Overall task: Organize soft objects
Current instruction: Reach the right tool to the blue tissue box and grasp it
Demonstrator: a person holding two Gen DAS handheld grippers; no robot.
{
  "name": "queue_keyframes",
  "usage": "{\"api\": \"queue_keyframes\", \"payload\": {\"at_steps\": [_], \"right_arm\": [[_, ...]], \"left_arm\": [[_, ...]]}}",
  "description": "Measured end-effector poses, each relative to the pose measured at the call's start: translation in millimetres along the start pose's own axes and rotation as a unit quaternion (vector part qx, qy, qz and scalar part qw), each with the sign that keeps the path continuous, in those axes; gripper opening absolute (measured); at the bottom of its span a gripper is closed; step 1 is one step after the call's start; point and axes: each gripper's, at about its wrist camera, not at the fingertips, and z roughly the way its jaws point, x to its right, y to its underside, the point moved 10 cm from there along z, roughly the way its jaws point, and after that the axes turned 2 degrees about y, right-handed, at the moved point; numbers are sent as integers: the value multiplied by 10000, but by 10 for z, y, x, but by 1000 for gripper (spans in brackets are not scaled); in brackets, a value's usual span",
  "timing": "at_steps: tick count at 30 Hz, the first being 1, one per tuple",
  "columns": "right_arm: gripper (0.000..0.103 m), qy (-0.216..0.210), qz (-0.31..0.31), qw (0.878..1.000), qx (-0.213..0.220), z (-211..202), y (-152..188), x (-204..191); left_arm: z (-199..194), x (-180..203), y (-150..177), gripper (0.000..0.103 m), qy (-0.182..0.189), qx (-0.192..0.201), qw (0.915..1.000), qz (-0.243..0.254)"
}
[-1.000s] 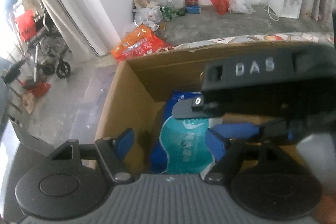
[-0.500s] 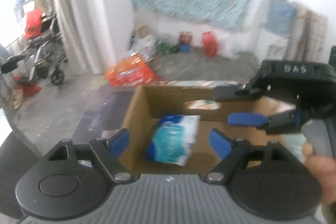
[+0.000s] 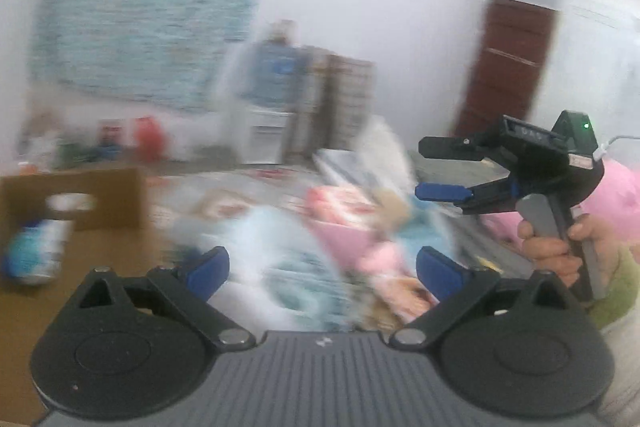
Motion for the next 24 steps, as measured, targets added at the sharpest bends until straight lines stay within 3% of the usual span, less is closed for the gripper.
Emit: {"api": "queue_keyframes", "payload": {"at_steps": [4,8,12,17,24], "right_arm": [[82,634,213,9952,716,-717,237,589],[82,1048,582,9876,1014,-852,721,1086],[82,1432,716,9813,1065,-832,855,1421],[82,1153,1374,9735,1417,-778,878,1697],[80,1375,1661,9605,1761,-816,793,2095]], "left_arm": [[432,410,360,101,357,-292,9989,105],[866,642,671,100,577,-715,9956,156],[1239,880,794,95,701,-904,9929,333],[1594,1048,716,82,795,-785,9932,325],[1995,1229,541,63,745,-825,9919,615]]}}
